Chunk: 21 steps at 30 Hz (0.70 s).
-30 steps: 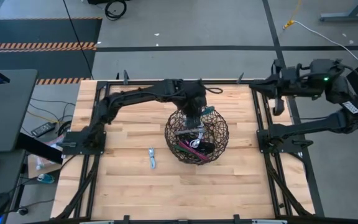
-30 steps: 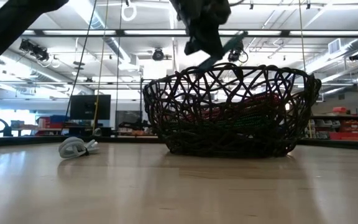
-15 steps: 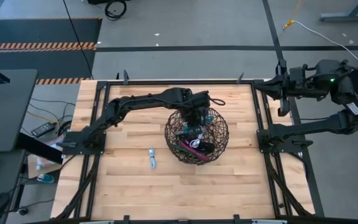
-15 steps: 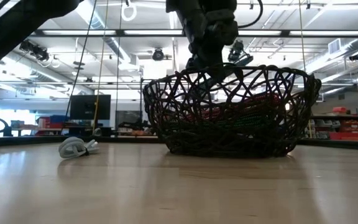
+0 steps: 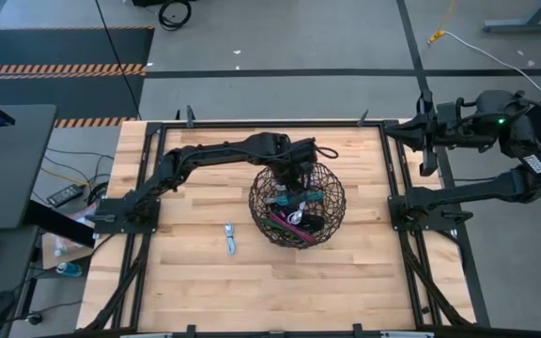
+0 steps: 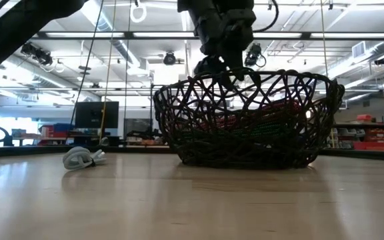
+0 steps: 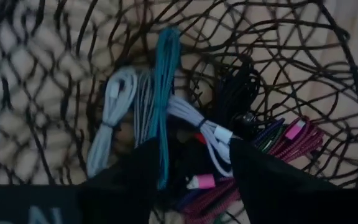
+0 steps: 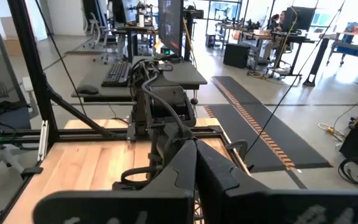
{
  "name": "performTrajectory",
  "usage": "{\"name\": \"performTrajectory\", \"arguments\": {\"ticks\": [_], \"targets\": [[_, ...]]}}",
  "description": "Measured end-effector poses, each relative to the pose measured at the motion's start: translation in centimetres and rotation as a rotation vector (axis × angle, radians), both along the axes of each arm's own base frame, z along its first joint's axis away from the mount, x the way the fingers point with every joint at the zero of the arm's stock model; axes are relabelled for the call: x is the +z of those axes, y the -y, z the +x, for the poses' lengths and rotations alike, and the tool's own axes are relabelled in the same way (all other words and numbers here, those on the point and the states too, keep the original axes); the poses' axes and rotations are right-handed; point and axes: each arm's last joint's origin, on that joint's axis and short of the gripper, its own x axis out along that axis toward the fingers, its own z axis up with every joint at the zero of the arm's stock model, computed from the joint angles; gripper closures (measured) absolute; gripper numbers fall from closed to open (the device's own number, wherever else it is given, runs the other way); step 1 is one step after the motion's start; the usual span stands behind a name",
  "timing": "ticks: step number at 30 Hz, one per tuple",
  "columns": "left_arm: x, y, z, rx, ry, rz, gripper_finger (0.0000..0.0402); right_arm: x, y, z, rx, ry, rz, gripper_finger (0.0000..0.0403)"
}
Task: Pick and place USB-C Cables
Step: Put the blue charger cable into the black wire basket, then adjust the black wire basket on the table
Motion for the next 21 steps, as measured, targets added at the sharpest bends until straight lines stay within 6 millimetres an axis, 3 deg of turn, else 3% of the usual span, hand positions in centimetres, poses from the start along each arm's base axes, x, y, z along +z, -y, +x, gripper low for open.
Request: {"name": "performTrajectory", "arguments": {"ticks": [5, 9, 14, 21], "targets": [[-0.3, 0.1, -0.8, 0.209, -0.107, -0.064, 0.0190, -0.1, 0.0, 0.0, 0.000, -0.006, 0.001, 0.0392], [-0.6, 1.3, -1.4, 0.346, -0.202, -0.075, 0.0198, -0.2, 0.0, 0.0, 0.000, -0.020, -0.004, 0.0392], [-0.7, 5.0, -1.9, 0.378, -0.277, -0.009, 0.0210, -0.2, 0.0, 0.0, 0.003, -0.024, -0.027, 0.0392], [0.5, 11.3, -3.1, 0.414, -0.247, 0.093, 0.0223, -0.3, 0.0, 0.0, 0.008, -0.034, -0.055, 0.0392]]}}
